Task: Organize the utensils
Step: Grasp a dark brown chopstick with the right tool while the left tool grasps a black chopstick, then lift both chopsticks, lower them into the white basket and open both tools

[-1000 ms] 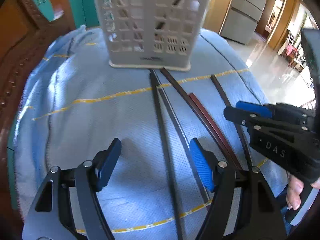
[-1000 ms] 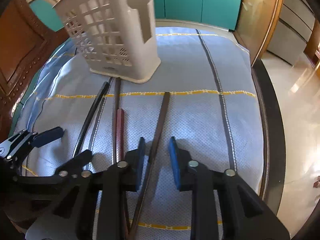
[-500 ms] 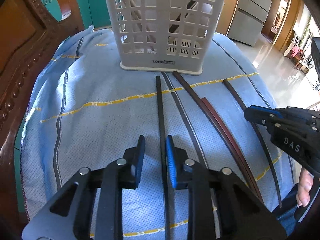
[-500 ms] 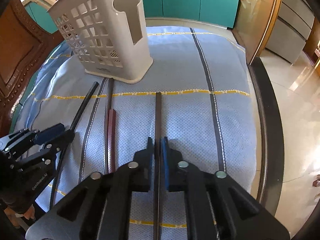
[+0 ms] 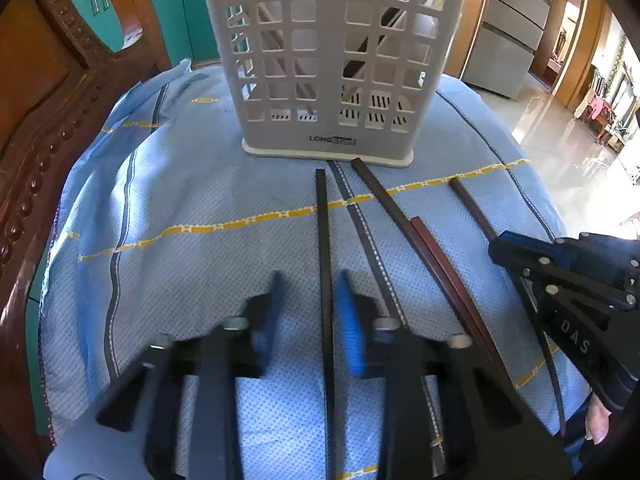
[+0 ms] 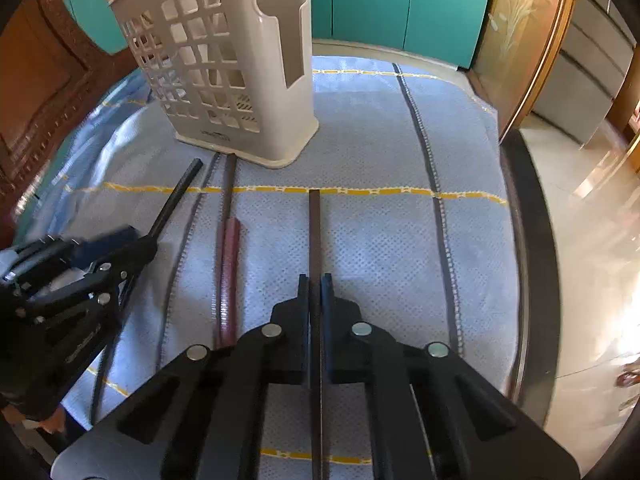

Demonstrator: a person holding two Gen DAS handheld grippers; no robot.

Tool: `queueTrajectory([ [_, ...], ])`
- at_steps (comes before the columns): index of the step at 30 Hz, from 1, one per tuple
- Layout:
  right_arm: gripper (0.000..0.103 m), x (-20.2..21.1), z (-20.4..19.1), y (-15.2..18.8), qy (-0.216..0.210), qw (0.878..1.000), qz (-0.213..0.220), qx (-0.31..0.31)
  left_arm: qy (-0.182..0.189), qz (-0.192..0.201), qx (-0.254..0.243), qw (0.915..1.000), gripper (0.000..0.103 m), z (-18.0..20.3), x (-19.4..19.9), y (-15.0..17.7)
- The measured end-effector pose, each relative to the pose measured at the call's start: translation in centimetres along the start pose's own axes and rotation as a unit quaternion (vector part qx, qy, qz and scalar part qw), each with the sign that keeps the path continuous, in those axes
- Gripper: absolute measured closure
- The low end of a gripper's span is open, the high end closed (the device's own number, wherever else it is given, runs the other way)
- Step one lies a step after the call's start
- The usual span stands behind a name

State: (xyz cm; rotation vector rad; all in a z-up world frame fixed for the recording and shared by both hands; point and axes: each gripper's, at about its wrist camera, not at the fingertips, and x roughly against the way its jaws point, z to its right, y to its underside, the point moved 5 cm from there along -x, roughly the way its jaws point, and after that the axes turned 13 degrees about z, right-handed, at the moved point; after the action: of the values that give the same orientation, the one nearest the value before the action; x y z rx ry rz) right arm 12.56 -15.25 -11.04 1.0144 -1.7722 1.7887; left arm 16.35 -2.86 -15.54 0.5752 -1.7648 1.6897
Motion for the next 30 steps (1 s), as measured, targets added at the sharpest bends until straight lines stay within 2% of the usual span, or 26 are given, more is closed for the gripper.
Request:
queueTrajectory([
  [2,0.097,0.7,-0.1,-0.5,-0.006,1.000,0.017,-0.004,0.002,0.000,0.002,1.0000,0.096,0.0,0.1,0.0],
  [5,0.097,3.8,-0.3,-2.3,-0.033,0.997,0.072,-0.005,0.014,0.022,0.024,0.9994,0.096,-0.6,1.7,-1.0],
  [9,0.097,9.8,-0.2,-4.9,-0.080,0.986,0.146,-0.017,0.021,0.100,0.026,0.9944,0.096,-1.6,7.3,-4.0],
  [12,0.097,14.7,-0.2,-7.3,-0.119,0.971,0.202,-0.036,0.040,0.161,0.037,0.9855,0.096,-2.4,12.4,-6.8],
  [13,0.097,16.4,-0.3,-8.4,-0.131,0.965,0.224,-0.043,0.043,0.193,0.037,0.9795,0.097,-2.8,14.8,-8.4],
  [14,0.097,17.9,-0.5,-9.6,-0.141,0.958,0.246,-0.047,0.043,0.209,0.037,0.9762,0.096,-3.0,15.9,-9.2],
  [15,0.097,19.3,-0.7,-10.9,-0.147,0.950,0.271,-0.053,0.044,0.241,0.041,0.9687,0.097,-3.4,17.9,-10.9],
  [17,0.097,21.4,-0.7,-12.9,-0.148,0.934,0.317,-0.064,0.045,0.281,0.051,0.9572,0.097,-3.8,20.0,-13.2],
  [18,0.097,22.2,-0.7,-14.0,-0.144,0.926,0.341,-0.070,0.045,0.317,0.060,0.9454,0.097,-4.3,21.4,-15.1],
  [19,0.097,23.0,-0.7,-15.4,-0.138,0.916,0.368,-0.080,0.043,0.336,0.065,0.9387,0.097,-4.5,22.0,-16.1],
  [20,0.097,23.5,-0.6,-16.1,-0.135,0.909,0.385,-0.087,0.042,0.368,0.075,0.9258,0.097,-4.9,22.8,-17.5],
  [21,0.097,23.7,-0.5,-17.3,-0.126,0.899,0.408,-0.099,0.040,0.405,0.088,0.9091,0.097,-5.4,23.5,-19.0],
  [23,0.097,23.5,-0.1,-18.4,-0.093,0.890,0.435,-0.103,0.026,0.432,0.107,0.8950,0.097,-6.0,23.4,-20.2],
  [24,0.097,22.9,-0.3,-18.8,-0.073,0.890,0.439,-0.096,0.023,0.442,0.112,0.8899,0.097,-6.3,22.6,-21.0],
  [26,0.097,20.7,-0.7,-19.3,-0.050,0.898,0.429,-0.081,0.008,0.434,0.108,0.8945,0.097,-6.3,20.3,-21.4],
  [28,0.097,18.4,-1.1,-19.3,-0.048,0.909,0.407,-0.076,-0.008,0.419,0.103,0.9022,0.097,-6.3,17.6,-21.4],
  [30,0.097,16.6,-1.5,-19.3,-0.048,0.919,0.386,-0.068,-0.024,0.395,0.097,0.9134,0.096,-6.4,14.8,-21.3],
])
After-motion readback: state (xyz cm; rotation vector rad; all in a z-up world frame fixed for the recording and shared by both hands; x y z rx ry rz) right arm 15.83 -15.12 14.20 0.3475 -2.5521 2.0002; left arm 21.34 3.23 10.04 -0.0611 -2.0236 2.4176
